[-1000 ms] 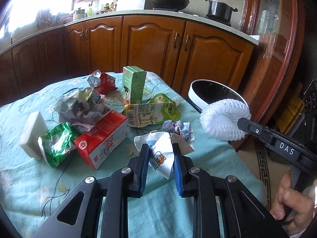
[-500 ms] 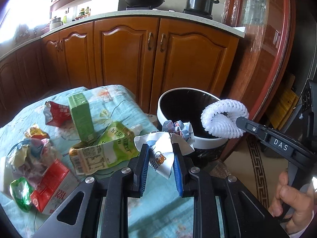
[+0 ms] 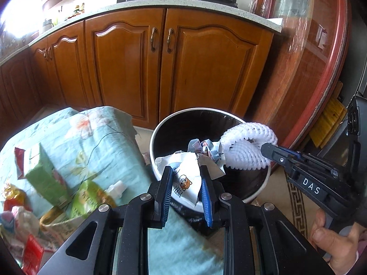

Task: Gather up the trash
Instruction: 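Carry both items over the black bin and open both tools to drop them, then move both open tools back over the trash on the table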

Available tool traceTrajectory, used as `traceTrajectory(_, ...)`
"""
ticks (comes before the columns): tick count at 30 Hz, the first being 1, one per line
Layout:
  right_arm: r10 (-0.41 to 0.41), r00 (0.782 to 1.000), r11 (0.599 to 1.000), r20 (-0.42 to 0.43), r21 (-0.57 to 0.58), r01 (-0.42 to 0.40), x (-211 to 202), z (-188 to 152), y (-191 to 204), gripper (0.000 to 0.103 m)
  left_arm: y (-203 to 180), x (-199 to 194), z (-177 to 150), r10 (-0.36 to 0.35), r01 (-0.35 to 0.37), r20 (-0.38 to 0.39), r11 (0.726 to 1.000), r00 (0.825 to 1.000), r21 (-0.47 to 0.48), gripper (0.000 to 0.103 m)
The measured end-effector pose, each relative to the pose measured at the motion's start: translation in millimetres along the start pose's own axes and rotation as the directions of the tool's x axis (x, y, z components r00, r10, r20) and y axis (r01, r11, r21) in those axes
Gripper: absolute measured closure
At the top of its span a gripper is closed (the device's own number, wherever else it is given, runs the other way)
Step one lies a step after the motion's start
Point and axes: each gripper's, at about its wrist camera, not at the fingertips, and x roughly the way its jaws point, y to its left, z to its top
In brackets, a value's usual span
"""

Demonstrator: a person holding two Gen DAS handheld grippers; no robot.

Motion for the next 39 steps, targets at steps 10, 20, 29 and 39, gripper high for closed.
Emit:
traceTrajectory(10,0.003,0.998,1.0,-0.058,0.004,-0.003,24.6,11.7,-13.0,0.064,-6.2,23.7,7.9,0.02,-0.02,-0.018,1.0,1.0,-0.008,0.047)
traceTrajectory(20,0.053,0.998,0.997,-0.014,0.06,-0.052,7.6,2.4,-12.7,0.036,5.5,-19.4,-21.9,0.047,-0.045,0.034,0.998,0.998,-0.041,0.032)
traceTrajectory(29,0.142,0.99,0.985,0.02,0.1,-0.143,-15.9,-25.5,18.8,0.022,24.8,-76.0,-73.9,0.079,-0.072,0.055,0.991,0.995,-0.109,0.031)
traceTrajectory(39,0.228,0.973,0.971,-0.029,0.085,-0.224,-19.6,-54.6,67.9,0.022,50.0,-132.4,-121.2,0.145,-0.134,0.063,0.978,0.987,-0.159,0.031)
